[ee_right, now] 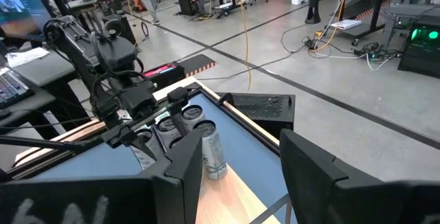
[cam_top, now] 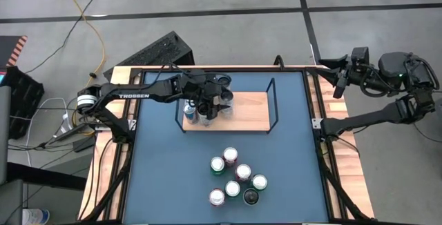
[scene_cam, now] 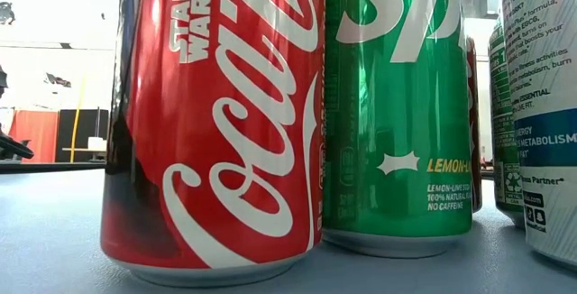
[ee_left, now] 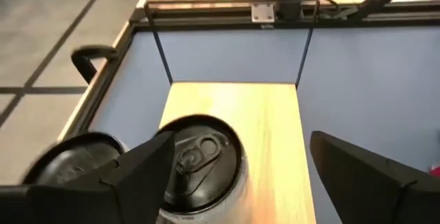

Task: Place canned beverage on shelf
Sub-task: Put the top right white and blue soda can on the shelf aligned with the other white and blue soda can

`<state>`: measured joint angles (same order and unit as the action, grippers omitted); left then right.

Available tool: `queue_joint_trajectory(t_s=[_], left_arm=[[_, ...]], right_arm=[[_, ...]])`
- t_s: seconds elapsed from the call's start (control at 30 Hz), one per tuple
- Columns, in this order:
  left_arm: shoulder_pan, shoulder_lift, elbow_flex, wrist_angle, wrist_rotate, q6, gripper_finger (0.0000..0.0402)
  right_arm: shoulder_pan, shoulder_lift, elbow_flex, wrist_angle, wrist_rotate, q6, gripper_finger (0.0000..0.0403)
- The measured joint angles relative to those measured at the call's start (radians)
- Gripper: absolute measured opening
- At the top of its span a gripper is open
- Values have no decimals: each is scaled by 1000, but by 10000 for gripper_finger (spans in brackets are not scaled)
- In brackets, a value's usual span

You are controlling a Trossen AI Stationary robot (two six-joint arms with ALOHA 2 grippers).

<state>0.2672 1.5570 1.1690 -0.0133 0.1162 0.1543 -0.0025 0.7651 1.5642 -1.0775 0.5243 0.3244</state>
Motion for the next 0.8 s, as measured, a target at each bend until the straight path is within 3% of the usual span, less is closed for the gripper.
queue_joint_trajectory(t_s=[0.43, 0.8], left_arm=[[-10, -30, -1, 19, 25, -62, 315], [-81, -170, 204, -140, -98, -24, 315]], right_arm=[[1, 19, 0, 1, -26, -1, 175], [0, 343, -1, -4, -26, -93, 175]])
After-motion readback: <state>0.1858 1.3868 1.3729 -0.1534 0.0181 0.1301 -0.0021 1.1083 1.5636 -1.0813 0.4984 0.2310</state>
